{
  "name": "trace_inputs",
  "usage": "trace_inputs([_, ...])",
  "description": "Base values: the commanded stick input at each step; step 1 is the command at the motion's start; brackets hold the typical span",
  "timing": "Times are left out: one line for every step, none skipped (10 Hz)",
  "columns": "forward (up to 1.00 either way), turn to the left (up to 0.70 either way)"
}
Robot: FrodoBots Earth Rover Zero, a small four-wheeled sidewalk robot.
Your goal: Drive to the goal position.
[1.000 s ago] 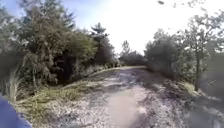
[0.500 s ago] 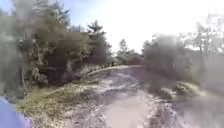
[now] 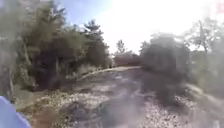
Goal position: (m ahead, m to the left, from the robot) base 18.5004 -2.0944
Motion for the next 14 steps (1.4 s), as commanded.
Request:
trace_inputs([1.0,0.0])
trace_inputs([1.0,0.0])
trace_inputs([1.0,0.0])
trace_inputs([1.0,0.0])
trace_inputs([1.0,0.0])
trace_inputs([1.0,0.0])
trace_inputs([1.0,0.0])
trace_inputs([1.0,0.0])
trace_inputs([1.0,0.0])
trace_inputs([1.0,0.0])
trace_inputs([1.0,0.0])
trace_inputs([1.0,0.0])
trace_inputs([1.0,0.0])
trace_inputs([1.0,0.0])
